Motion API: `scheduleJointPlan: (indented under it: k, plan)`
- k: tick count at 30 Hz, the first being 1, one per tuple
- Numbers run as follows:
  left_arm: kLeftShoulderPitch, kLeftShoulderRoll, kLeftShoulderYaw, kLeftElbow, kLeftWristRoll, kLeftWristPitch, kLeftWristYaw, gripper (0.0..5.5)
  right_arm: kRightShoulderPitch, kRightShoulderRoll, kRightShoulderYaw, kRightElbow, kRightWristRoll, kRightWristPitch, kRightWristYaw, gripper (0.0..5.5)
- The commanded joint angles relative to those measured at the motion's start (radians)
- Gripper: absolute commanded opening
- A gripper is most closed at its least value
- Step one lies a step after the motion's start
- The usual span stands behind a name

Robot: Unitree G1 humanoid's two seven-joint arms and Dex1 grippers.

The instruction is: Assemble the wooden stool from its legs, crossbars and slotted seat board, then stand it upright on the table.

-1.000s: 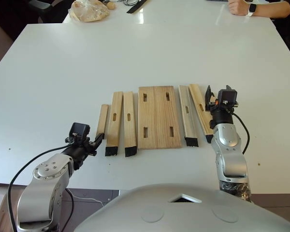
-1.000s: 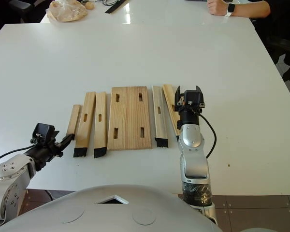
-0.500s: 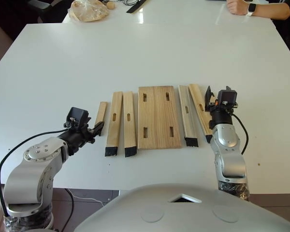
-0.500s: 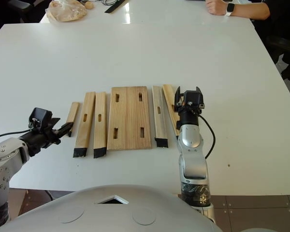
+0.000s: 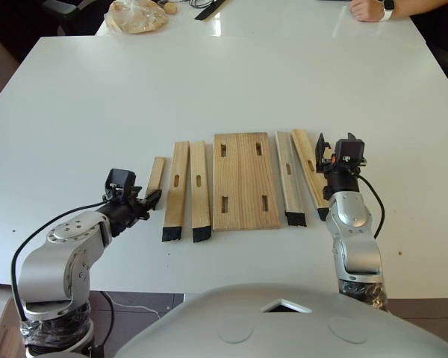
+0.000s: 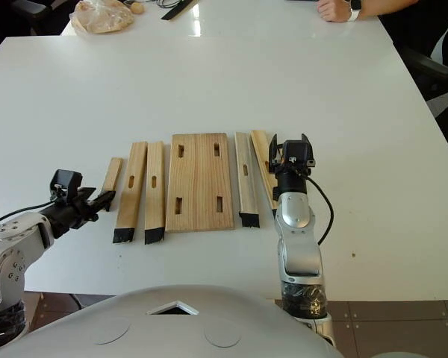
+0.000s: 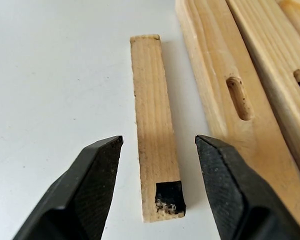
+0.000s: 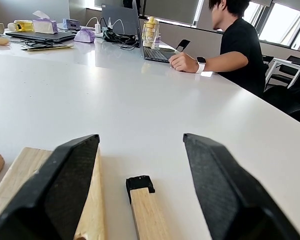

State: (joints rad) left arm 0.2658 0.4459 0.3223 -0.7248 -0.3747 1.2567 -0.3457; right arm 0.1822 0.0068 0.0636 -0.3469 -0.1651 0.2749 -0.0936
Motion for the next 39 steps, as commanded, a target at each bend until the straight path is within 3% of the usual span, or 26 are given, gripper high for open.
scheduleJointPlan:
  k: [1,5,14,21,26,31,36,39]
  plan:
    - [0.024,-0.009,-0.018,0.013,-0.002,0.003,0.012,2.73,-0.014,-0.005,-0.002,0.008,0.001,0.016,0.009,3.11]
    - [0.057,-0.015,-0.051,0.082,0.023,-0.046,0.016,2.73,-0.023,-0.009,0.003,0.012,0.002,0.019,0.017,3.11]
    - [0.097,-0.006,-0.083,0.215,0.078,-0.173,0.041,1.32,-0.04,-0.023,0.0,0.007,0.005,0.033,0.036,3.08]
    - [0.038,0.006,-0.048,0.285,0.097,-0.235,0.077,1.32,-0.056,-0.025,-0.012,0.002,0.01,0.043,0.035,3.08]
    - [-0.192,0.041,0.016,0.276,0.116,-0.44,0.109,1.32,-0.153,-0.083,-0.081,-0.004,0.056,0.061,0.093,3.08]
    - [-0.417,0.003,0.032,0.129,-0.051,-0.593,0.025,1.32,-0.309,-0.157,-0.193,-0.023,0.362,0.035,0.337,3.08]
    - [-0.461,0.004,0.011,-0.025,-0.701,-0.473,-0.18,1.32,-0.458,-0.361,-0.323,-0.071,0.978,0.394,0.727,3.08]
    - [-0.53,0.029,0.0,0.022,-0.917,-0.45,-0.236,1.32,-0.55,-0.476,-0.342,-0.035,1.181,0.511,0.912,3.08]
